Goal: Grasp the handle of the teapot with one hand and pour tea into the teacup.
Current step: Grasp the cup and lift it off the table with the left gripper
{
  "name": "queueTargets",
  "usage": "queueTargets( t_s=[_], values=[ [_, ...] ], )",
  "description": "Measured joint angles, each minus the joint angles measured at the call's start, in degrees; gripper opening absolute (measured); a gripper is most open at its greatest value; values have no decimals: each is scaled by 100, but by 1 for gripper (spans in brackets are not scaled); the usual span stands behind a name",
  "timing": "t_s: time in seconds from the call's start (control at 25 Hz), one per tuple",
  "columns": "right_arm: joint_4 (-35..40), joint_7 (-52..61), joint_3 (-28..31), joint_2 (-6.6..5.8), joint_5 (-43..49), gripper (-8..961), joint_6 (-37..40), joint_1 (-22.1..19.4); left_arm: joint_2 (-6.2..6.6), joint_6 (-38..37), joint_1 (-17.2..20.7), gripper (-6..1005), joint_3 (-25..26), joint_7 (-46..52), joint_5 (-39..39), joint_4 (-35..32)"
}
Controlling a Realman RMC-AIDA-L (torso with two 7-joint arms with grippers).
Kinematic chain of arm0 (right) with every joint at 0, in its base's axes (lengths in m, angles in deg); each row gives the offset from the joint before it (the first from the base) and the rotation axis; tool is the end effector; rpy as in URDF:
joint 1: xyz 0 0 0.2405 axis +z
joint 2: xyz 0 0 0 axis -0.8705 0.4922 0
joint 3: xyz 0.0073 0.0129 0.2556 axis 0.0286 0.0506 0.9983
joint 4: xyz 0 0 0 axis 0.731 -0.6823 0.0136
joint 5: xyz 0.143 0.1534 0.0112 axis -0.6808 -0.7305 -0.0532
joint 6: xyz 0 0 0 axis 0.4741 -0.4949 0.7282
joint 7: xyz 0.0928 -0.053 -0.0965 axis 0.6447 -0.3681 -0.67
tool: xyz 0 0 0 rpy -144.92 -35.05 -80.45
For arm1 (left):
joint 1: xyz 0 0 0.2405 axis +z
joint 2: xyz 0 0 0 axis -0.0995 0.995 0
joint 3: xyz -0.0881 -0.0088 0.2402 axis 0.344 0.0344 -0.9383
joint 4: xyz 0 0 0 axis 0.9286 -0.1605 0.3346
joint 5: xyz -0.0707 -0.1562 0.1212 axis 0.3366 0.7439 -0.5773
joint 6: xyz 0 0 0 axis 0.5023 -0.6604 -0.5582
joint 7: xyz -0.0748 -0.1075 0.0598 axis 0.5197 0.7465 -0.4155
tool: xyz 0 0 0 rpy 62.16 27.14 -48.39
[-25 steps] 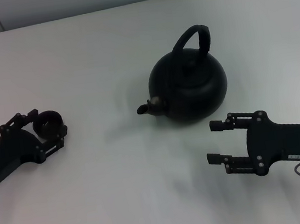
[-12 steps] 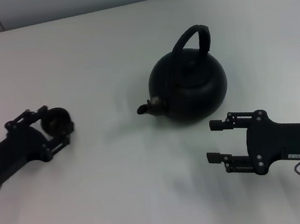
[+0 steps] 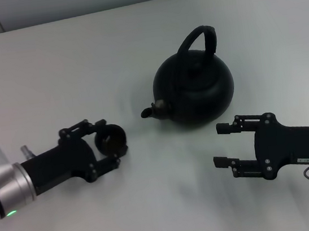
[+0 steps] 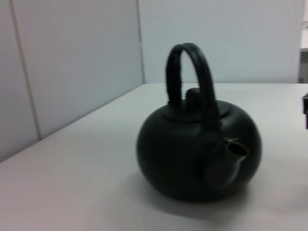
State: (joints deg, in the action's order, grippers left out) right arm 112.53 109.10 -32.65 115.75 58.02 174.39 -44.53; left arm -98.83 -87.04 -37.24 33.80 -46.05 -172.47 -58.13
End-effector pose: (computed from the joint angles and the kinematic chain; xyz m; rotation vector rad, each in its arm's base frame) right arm 0.3148 0.2417 -0.0262 -2.6621 0.2916 0.7603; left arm -0.2911 0.3060 -0.0755 -2.6356 -0.2040 -0.5673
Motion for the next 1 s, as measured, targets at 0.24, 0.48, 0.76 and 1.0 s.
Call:
queueTargets(
  t_s=[0.24,0.48,0.76,1.0],
  values=[
    [8,0,7,0,0,651,0,0,-9,18,-185,686,-225,0,4,158],
    [0,0,47,0,0,648,0,23,-11,104,-200,685,-227,-2,4,179],
    [-17,0,61,0,1,642,4,39,-11,265,-222,686,-231,-212,5,340],
    [-17,0,61,0,1,637,9,36,-11,321,-241,686,-233,-296,8,399]
  ],
)
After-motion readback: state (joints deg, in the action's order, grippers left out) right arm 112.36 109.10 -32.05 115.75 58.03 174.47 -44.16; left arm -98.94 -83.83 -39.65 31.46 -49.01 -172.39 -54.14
